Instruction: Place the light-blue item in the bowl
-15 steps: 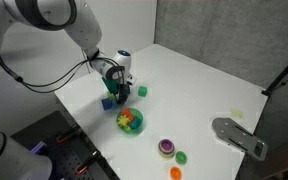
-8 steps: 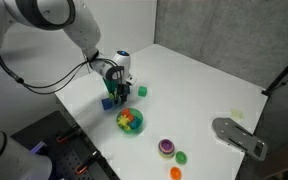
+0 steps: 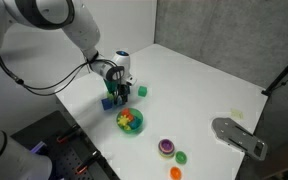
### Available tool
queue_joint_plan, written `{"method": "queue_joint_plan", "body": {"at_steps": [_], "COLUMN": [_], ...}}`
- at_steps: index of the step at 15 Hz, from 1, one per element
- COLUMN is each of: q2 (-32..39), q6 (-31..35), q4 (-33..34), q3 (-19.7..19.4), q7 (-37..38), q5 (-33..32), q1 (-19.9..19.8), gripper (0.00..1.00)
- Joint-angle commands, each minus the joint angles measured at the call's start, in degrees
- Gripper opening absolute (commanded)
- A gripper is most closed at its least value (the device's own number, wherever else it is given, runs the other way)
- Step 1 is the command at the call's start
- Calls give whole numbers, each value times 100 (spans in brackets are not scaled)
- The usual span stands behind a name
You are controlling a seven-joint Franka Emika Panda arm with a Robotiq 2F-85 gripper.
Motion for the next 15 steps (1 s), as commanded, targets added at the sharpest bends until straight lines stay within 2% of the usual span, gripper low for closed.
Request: {"method": "queue_joint_plan", "body": {"at_steps": [1,10,12,15], "q2": [99,263,270,265], "q6": [28,50,48,46], "q4": [94,186,183,181], "q3": [-125,-99,-102,-85], "q7": [256,299,283,253], "q5": [-168,-150,-164,-159], "q1": [117,211,236,232], "gripper": [100,100,73,48]}}
